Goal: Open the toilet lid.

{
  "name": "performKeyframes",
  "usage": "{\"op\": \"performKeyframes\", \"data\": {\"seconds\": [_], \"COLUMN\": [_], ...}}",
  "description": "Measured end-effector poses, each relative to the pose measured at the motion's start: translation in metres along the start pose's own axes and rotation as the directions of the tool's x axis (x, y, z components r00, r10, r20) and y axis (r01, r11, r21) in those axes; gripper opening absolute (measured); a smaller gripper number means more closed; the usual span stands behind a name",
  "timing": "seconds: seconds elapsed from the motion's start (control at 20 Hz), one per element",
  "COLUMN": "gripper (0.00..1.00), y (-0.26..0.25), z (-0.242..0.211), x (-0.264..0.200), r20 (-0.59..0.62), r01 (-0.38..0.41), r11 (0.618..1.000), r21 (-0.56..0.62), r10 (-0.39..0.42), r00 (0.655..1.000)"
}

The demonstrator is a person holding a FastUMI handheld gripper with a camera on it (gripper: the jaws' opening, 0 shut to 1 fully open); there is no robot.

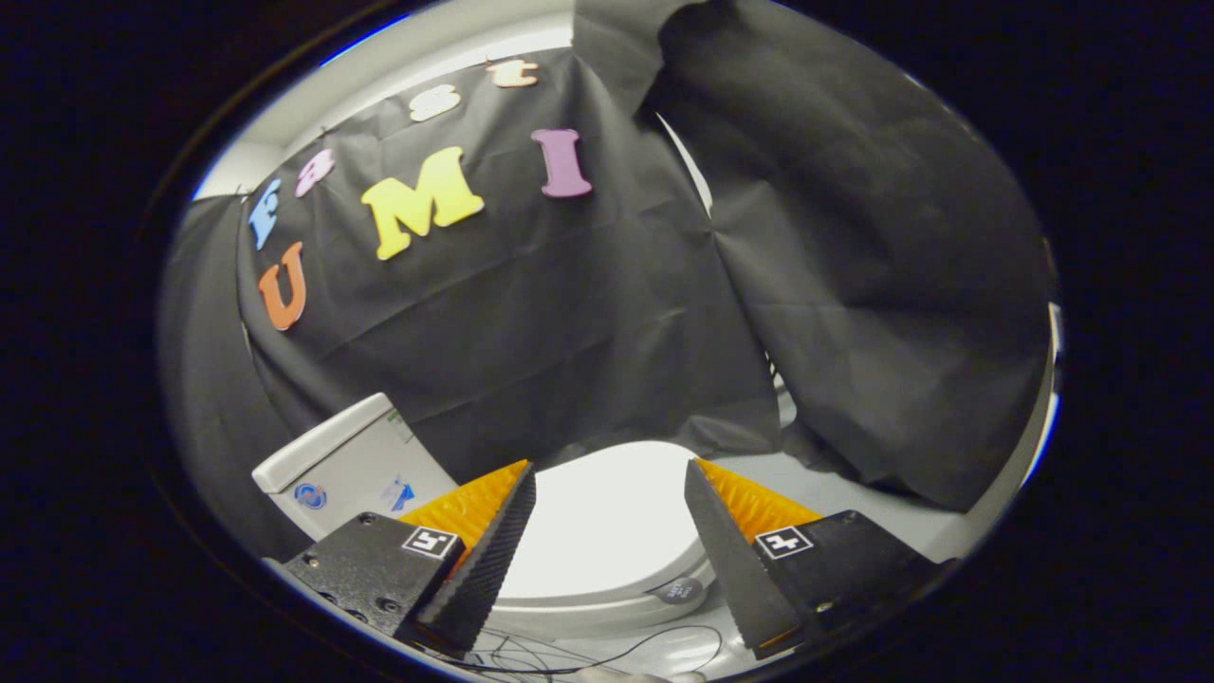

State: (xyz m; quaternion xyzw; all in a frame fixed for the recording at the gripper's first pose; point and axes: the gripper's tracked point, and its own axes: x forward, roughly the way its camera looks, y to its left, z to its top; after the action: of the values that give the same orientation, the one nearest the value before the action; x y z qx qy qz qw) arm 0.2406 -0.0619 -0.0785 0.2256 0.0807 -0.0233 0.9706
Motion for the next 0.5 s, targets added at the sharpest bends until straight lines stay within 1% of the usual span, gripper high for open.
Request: {"op": "performKeyframes", "data": {"seconds": [0.15, 0.25, 0.4, 0.5], "gripper": [1.00, 1.00, 0.99, 0.99], "y": [-0.030, -0.050, -0.071, -0.079], "z": [-0.032, -0.053, -0.079, -0.092], "x": [0.022, 0.031, 0.033, 0.038], "r20": [-0.103, -0.165, -0.233, -0.257], "r01": [0.022, 0.055, 0.083, 0.103], "r11": [0.996, 0.990, 0.978, 0.964], "r21": [0.091, 0.130, 0.192, 0.246], "r10": [-0.013, -0.033, -0.037, -0.037], "r00": [0.995, 0.986, 0.972, 0.966]}}
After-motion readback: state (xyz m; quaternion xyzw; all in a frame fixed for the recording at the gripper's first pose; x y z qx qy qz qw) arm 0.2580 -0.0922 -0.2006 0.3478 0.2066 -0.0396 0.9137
